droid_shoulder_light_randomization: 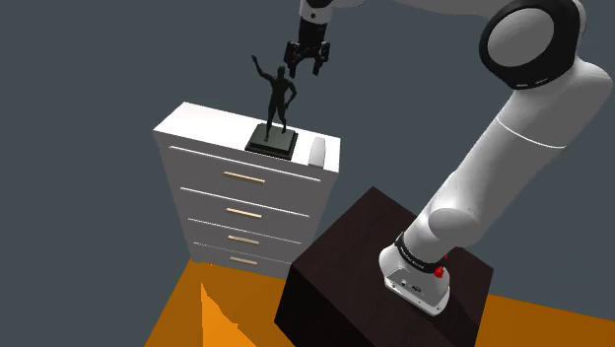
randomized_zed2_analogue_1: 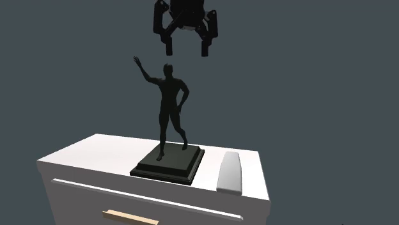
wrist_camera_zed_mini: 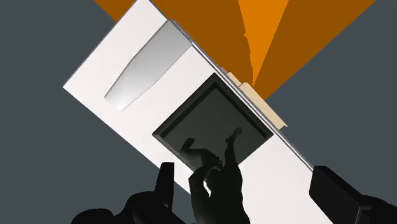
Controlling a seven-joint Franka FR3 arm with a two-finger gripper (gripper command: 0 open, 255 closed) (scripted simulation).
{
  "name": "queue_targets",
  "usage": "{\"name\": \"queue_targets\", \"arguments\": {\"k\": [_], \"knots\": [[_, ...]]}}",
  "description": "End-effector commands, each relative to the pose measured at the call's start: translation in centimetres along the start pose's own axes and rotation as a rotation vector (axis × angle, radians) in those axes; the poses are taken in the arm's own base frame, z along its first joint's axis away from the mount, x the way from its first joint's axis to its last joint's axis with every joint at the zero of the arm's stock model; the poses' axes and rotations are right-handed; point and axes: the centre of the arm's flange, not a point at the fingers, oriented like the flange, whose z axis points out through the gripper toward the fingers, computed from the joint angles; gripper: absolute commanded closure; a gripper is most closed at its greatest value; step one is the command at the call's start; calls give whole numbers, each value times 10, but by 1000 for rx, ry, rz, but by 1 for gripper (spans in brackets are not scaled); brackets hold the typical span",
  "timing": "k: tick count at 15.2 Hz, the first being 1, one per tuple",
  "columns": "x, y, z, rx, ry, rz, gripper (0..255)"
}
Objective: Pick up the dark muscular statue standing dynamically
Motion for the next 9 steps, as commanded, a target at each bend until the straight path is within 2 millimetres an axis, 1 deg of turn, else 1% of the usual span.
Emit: {"name": "queue_targets", "arguments": {"k": [1,7,8,9], "knots": [[26,-3,2,5,13,3,0],[99,-10,3,21,49,12,0],[105,-10,3,22,52,13,0],[105,-10,8,22,52,13,0]]}}
